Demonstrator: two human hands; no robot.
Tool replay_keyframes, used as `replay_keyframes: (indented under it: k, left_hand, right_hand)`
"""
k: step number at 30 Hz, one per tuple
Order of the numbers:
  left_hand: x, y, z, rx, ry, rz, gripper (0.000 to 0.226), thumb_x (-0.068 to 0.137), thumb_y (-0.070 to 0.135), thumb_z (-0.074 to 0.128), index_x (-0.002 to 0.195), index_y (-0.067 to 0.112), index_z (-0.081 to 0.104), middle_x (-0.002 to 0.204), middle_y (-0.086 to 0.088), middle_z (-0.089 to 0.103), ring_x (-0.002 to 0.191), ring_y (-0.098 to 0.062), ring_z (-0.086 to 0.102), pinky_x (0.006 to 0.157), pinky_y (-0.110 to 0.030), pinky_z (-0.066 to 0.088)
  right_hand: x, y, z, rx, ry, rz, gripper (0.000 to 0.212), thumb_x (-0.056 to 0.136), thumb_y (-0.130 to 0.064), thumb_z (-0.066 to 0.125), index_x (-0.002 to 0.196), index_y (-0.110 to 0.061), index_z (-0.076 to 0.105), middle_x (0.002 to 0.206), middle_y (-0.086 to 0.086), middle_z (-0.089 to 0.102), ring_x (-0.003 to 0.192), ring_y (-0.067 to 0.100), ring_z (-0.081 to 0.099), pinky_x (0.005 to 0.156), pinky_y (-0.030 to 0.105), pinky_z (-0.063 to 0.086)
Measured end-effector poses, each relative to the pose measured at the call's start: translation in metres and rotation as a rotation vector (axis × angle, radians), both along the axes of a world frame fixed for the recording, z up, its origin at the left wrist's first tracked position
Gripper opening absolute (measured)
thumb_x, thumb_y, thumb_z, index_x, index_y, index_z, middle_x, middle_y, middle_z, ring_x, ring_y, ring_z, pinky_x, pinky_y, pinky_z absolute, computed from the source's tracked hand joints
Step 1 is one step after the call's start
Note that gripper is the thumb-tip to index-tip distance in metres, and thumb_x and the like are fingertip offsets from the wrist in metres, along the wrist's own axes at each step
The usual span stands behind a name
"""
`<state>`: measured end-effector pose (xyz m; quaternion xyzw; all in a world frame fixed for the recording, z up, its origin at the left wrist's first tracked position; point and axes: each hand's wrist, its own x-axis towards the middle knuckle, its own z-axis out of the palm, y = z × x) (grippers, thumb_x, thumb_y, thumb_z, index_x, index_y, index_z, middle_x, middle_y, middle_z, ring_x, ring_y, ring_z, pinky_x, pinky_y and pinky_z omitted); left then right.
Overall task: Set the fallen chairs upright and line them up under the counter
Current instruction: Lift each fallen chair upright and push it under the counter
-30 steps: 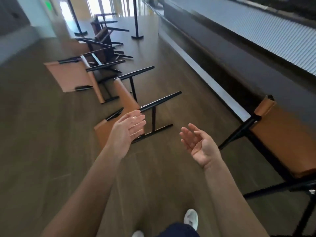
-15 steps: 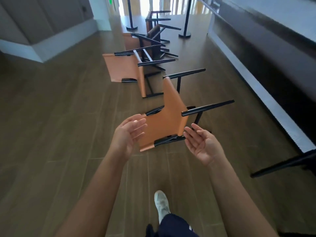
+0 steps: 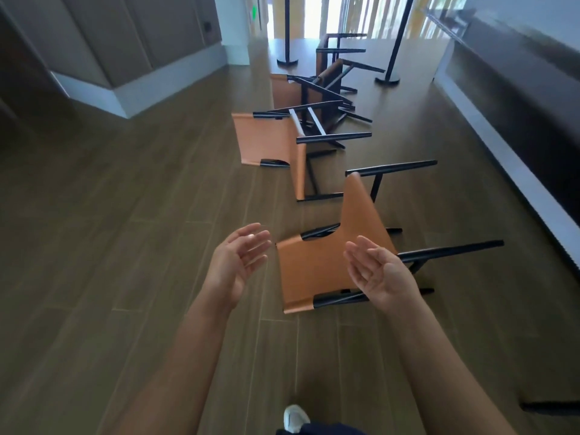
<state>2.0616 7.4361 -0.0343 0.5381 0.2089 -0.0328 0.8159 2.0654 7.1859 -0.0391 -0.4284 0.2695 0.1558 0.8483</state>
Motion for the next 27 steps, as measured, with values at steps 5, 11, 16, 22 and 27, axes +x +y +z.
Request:
replay_keyframes:
  k: [5, 11, 16, 22, 27]
  left_hand:
    - [0.038, 0.028, -0.004, -0.052, -0.008, 0.04, 0.029, 0.096, 0.008, 0.041, 0.113, 0.014, 0.064, 0.111, -0.009, 0.071, 0.103, -0.024, 0.067, 0.089, -0.037, 0.05]
    - [0.09, 0.074, -0.01, -0.085, -0.008, 0.002, 0.028, 0.096, 0.007, 0.041, 0.111, 0.013, 0.065, 0.108, -0.009, 0.072, 0.104, -0.025, 0.067, 0.094, -0.039, 0.049]
    - [0.146, 0.129, -0.017, -0.045, -0.003, -0.126, 0.027, 0.093, 0.008, 0.045, 0.109, 0.016, 0.065, 0.108, -0.006, 0.073, 0.107, -0.024, 0.066, 0.095, -0.037, 0.048]
    - [0.211, 0.19, -0.024, -0.014, 0.023, -0.292, 0.027, 0.09, 0.009, 0.051, 0.113, 0.016, 0.064, 0.11, -0.005, 0.073, 0.106, -0.02, 0.068, 0.088, -0.032, 0.049]
    - [0.256, 0.211, -0.041, 0.008, 0.077, -0.397, 0.026, 0.092, 0.012, 0.049, 0.113, 0.016, 0.063, 0.112, -0.006, 0.072, 0.104, -0.019, 0.068, 0.091, -0.035, 0.049]
  right_hand:
    - [0.043, 0.029, 0.001, -0.002, 0.012, 0.008, 0.026, 0.101, -0.012, 0.042, 0.115, -0.01, 0.064, 0.107, 0.008, 0.075, 0.098, 0.021, 0.072, 0.08, 0.034, 0.052]
    - [0.086, 0.079, -0.01, 0.003, 0.049, -0.044, 0.027, 0.101, -0.01, 0.041, 0.115, -0.01, 0.064, 0.105, 0.008, 0.075, 0.106, 0.023, 0.067, 0.083, 0.035, 0.051]
    - [0.122, 0.133, -0.019, 0.012, 0.059, -0.164, 0.028, 0.1, -0.01, 0.04, 0.113, -0.011, 0.065, 0.103, 0.007, 0.076, 0.101, 0.021, 0.069, 0.081, 0.034, 0.051]
    - [0.152, 0.199, -0.037, 0.018, 0.102, -0.304, 0.029, 0.098, -0.009, 0.04, 0.105, -0.013, 0.068, 0.095, 0.005, 0.077, 0.091, 0.018, 0.072, 0.079, 0.033, 0.052]
    - [0.173, 0.228, -0.06, 0.066, 0.163, -0.396, 0.03, 0.097, -0.007, 0.039, 0.101, -0.014, 0.068, 0.087, 0.004, 0.077, 0.091, 0.019, 0.069, 0.079, 0.031, 0.051]
